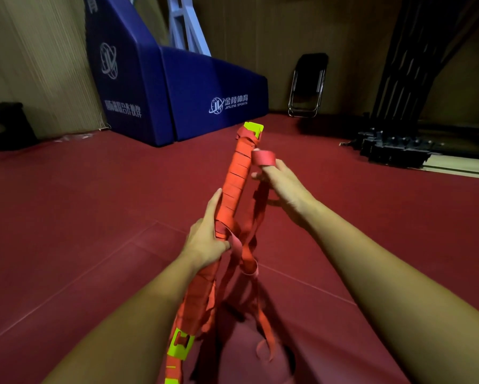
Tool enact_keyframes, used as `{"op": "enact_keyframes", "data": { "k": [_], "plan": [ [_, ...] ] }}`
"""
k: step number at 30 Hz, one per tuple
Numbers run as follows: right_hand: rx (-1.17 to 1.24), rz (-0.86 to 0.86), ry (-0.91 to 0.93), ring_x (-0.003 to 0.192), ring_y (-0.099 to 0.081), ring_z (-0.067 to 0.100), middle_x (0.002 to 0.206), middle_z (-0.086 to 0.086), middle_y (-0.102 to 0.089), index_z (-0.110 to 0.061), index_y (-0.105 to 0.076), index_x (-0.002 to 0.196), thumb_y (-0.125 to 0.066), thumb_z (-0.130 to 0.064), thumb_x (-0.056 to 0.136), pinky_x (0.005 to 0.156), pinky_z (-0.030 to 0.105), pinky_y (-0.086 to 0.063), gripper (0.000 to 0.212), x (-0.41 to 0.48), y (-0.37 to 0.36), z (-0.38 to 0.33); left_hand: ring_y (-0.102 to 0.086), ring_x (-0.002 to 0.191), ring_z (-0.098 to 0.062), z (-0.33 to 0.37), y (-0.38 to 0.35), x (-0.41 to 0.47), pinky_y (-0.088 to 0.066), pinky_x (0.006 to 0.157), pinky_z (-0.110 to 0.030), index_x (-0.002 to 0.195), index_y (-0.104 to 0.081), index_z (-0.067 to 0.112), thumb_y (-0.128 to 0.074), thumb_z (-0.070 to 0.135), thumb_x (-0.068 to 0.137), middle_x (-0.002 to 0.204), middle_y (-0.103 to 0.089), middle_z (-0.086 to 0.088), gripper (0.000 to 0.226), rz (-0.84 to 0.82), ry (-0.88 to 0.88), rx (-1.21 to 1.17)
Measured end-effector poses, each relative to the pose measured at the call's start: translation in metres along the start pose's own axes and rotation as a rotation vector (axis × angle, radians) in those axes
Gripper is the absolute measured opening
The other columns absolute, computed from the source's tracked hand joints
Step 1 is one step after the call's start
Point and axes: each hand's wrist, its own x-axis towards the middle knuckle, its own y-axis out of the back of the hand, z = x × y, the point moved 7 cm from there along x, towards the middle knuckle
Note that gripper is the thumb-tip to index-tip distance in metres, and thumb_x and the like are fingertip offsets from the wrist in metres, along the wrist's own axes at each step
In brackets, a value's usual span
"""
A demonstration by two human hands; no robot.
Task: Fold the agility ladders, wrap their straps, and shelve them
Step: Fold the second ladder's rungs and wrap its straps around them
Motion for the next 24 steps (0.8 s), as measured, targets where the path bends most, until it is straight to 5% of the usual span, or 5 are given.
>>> {"op": "enact_keyframes", "data": {
  "k": [5,9,14,18,24],
  "plan": [
    [-0.350,0.037,0.288,0.118,-0.051,0.014,0.131,-0.002,-0.057,-0.028,-0.051,0.138,-0.069,-0.047,0.087,0.105,0.034,-0.040,0.057,-0.004,0.004,-0.015,-0.068,0.085,-0.029,0.000,0.000,0.000,-0.056,0.082,-0.042,0.144,-0.001,0.068,-0.077,0.011,0.066,0.090,-0.072,-0.006,0.123,0.007,-0.013,-0.001],
    [-0.840,-0.068,0.184,0.142,-0.033,0.032,0.150,0.013,-0.043,-0.023,-0.034,0.151,-0.059,-0.018,0.089,0.114,0.036,-0.029,0.068,-0.001,-0.003,0.016,-0.067,0.081,-0.026,0.005,0.004,-0.002,-0.054,0.078,-0.038,0.146,0.000,0.065,-0.076,0.010,0.068,0.088,-0.069,-0.005,0.122,0.024,-0.024,-0.005],
    [-0.806,-0.114,-0.165,0.110,-0.061,0.039,0.140,0.028,-0.049,-0.017,-0.001,0.158,-0.054,-0.007,0.087,0.081,0.037,-0.052,0.089,-0.008,0.002,0.056,-0.065,0.078,-0.025,0.015,0.009,-0.005,-0.053,0.076,-0.035,0.147,-0.002,0.064,-0.071,0.006,0.073,0.089,-0.068,-0.006,0.117,0.040,-0.036,-0.049],
    [-0.443,-0.093,-0.378,0.102,-0.060,0.035,0.149,0.018,-0.035,-0.016,0.002,0.157,-0.064,-0.004,0.091,0.056,0.035,-0.058,0.093,-0.011,-0.005,0.075,-0.064,0.076,-0.024,0.022,0.012,-0.007,-0.049,0.072,-0.030,0.149,-0.007,0.060,-0.063,0.002,0.076,0.089,-0.068,-0.004,0.109,0.060,-0.039,-0.081],
    [-0.379,-0.485,-0.409,0.067,-0.062,0.022,0.102,0.011,-0.061,-0.010,-0.029,0.150,-0.054,0.012,0.091,0.063,0.034,-0.057,0.068,-0.028,-0.044,0.098,-0.063,0.069,-0.001,0.023,0.013,-0.007,-0.046,0.065,-0.014,0.148,-0.012,0.062,-0.067,0.000,0.073,0.085,-0.068,0.007,0.112,0.056,-0.049,-0.152]
  ]
}}
